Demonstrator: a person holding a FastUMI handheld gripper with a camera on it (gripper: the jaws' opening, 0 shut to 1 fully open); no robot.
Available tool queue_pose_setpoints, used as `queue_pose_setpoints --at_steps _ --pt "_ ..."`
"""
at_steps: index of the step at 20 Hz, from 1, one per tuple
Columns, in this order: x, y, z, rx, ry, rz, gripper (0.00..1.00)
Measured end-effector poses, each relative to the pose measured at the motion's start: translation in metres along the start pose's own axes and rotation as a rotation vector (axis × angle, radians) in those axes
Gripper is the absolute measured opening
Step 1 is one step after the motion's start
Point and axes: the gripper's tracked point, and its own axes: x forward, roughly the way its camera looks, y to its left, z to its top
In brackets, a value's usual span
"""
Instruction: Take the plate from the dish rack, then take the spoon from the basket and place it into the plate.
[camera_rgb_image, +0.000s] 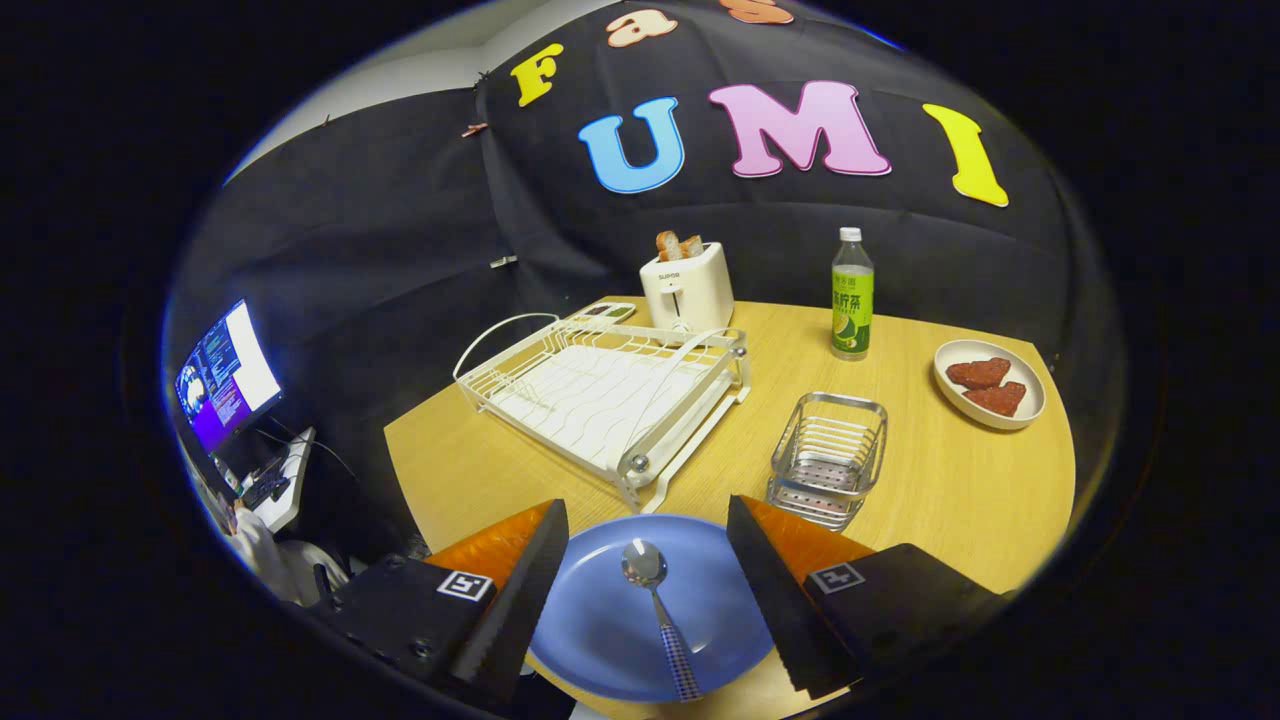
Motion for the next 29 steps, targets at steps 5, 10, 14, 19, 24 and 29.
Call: queue_pose_setpoints --at_steps 5,10,14,19,24,29 --pt "-0.029 -0.014 0.068 -0.014 -0.116 -0.104 0.98" --pt "-0.07 -0.023 0.141 -0.017 -0.251 -0.258 0.98" --pt "-0.108 -0.01 0.184 -0.021 -0.361 -0.4 0.98" --pt "-0.147 0.012 0.208 0.017 -0.484 -0.615 0.98" --pt "-0.156 0.043 0.212 0.011 -0.511 -0.694 0.98" --pt "-0.139 0.064 0.213 0.018 -0.51 -0.692 0.98"
